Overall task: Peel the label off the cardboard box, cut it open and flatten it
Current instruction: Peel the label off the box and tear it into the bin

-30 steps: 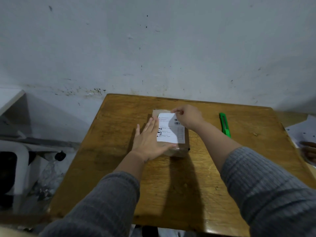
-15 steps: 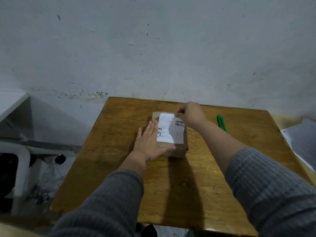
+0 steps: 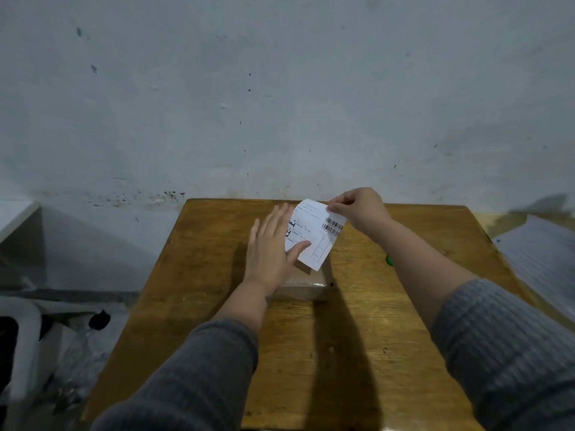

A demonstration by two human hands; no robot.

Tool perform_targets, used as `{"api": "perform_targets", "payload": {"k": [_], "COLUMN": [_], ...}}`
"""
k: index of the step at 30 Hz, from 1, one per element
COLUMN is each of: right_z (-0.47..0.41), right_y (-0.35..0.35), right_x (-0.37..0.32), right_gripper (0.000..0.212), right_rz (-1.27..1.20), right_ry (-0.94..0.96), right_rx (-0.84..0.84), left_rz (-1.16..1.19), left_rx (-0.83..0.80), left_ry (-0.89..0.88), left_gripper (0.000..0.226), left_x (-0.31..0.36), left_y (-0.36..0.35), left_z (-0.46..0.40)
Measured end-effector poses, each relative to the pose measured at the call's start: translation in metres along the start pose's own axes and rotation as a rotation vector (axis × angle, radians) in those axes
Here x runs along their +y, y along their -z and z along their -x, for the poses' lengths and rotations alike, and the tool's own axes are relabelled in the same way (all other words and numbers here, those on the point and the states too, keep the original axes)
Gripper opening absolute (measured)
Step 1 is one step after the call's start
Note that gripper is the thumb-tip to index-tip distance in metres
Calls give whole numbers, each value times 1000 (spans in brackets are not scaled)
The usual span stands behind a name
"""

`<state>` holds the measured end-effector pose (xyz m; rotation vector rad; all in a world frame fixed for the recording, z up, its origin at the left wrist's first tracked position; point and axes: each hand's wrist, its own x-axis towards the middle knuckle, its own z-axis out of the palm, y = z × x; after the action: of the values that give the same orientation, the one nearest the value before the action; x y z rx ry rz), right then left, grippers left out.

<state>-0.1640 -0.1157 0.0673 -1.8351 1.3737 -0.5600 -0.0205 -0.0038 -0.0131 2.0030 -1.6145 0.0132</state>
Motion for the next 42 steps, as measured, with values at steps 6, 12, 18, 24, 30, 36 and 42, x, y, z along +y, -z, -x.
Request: {"api": "perform_targets", "payload": {"k": [6,12,18,24,30,36,42], "right_z": [2,21,48,101,183,261,317], "right_y": [14,38,72,114,148,179,187], "right_x": [4,29,60,99,141,201,252], "right_gripper": [15,16,13,10,15,9,13], "right_rz": [-96,-121,-141,-152,-92,-112,-99], "right_ry": [-104,-210,-209,-160,-68,-104,-101], "right_rx": [-33,-59,-14,79,91,115,141], "left_rz": [105,119,337,642,699,772,451], "left_rx": [2,-77,-128,-247,-280,-337,-343], "left_ry": [-61,-165,-184,-72,56,77,-16], "left_gripper": [76,67,25,10,5,4,14], "left_x": [21,42,83,150,218,281,326], "left_y": [-6,-25,-30,-25,-46,-65,-70], "left_z": [-20,-30,-23,0,66,149,207]}}
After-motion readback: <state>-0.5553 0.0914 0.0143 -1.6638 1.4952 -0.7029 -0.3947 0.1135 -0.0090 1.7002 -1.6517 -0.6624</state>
